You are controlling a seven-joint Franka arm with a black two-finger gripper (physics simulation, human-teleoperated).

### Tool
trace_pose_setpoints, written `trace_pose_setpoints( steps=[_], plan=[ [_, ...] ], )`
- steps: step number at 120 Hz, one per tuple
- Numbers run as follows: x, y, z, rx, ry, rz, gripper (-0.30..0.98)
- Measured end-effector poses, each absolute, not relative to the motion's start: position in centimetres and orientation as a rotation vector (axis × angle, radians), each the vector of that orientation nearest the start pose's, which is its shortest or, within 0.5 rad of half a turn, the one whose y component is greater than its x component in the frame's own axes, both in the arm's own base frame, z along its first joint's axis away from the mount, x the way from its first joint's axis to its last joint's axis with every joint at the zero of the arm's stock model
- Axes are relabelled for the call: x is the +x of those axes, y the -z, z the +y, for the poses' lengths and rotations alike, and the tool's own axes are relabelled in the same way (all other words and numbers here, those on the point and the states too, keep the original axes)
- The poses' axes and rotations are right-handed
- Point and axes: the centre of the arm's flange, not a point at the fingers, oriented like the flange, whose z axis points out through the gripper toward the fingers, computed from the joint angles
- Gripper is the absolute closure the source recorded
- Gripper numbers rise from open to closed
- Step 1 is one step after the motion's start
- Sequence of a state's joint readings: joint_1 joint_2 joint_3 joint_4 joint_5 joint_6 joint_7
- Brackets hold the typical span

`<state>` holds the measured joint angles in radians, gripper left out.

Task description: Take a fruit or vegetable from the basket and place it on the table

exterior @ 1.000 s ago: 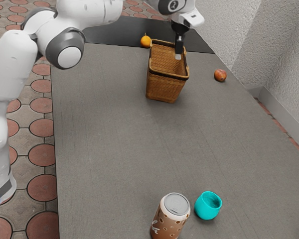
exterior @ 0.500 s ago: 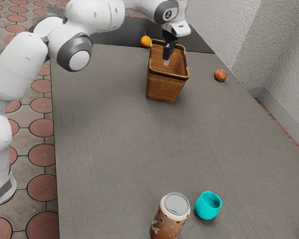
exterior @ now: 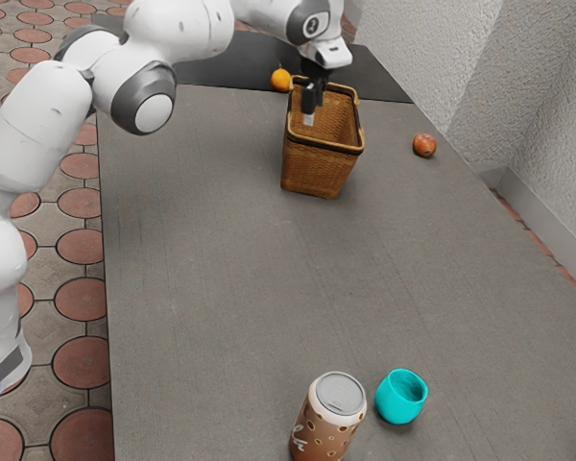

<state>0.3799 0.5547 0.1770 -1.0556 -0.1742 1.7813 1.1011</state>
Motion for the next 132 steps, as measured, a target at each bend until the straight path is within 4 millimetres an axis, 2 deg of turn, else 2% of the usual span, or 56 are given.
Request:
trace_pose_setpoints(
  steps=[16, 54, 66, 75, 85, 99, 115, 132],
  plan=[
    [65.2, -54.0, 32.3, -2.934, 0.283, 0.862, 0.00],
    [65.4, -53.8, 31.8, -2.982, 0.288, 0.752, 0.00],
    [65.4, -53.0, 31.6, -3.013, 0.276, 0.706, 0.00],
    [65.3, -52.9, 32.0, -3.028, 0.277, 0.660, 0.00],
    [64.7, -52.7, 33.3, -3.052, 0.286, 0.599, 0.00],
    [64.7, -51.2, 34.6, -3.083, 0.278, 0.539, 0.00],
    [64.8, -50.3, 34.7, -3.102, 0.270, 0.498, 0.00],
    [64.9, -50.4, 34.6, -3.105, 0.266, 0.467, 0.00]
  ],
)
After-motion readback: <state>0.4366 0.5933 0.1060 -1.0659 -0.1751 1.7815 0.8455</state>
